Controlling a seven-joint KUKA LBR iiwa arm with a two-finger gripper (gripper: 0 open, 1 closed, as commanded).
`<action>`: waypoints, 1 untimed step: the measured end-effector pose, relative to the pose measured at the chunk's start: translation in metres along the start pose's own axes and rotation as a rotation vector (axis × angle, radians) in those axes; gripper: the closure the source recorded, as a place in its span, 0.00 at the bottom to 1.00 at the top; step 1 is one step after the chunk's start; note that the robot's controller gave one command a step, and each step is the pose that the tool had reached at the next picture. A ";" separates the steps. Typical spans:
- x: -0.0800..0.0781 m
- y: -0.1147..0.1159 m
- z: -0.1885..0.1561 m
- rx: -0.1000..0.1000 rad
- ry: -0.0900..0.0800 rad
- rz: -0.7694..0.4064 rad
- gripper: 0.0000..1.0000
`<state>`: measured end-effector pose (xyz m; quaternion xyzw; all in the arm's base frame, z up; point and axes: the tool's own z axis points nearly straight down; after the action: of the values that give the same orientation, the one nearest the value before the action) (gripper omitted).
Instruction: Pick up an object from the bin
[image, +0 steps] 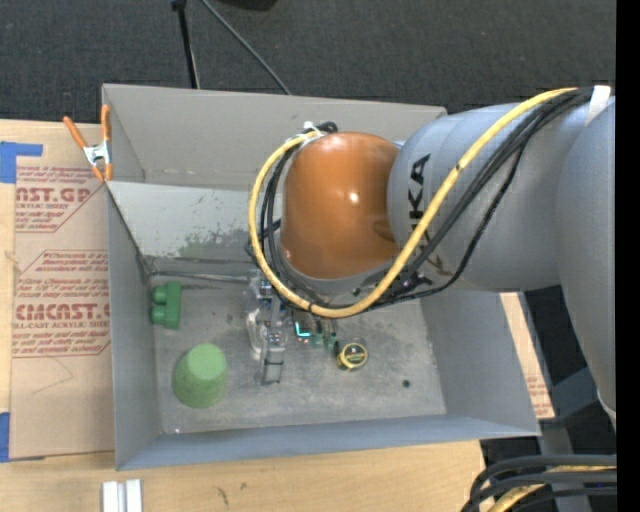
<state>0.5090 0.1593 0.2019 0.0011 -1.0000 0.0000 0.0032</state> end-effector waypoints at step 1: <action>-0.007 0.046 0.134 0.000 -0.005 -0.308 0.00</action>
Offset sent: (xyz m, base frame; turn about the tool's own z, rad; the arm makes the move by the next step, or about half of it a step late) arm 0.0068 0.0455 -0.1319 -0.3070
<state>0.5151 0.2056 0.0678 0.1544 -0.9880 -0.0005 0.0005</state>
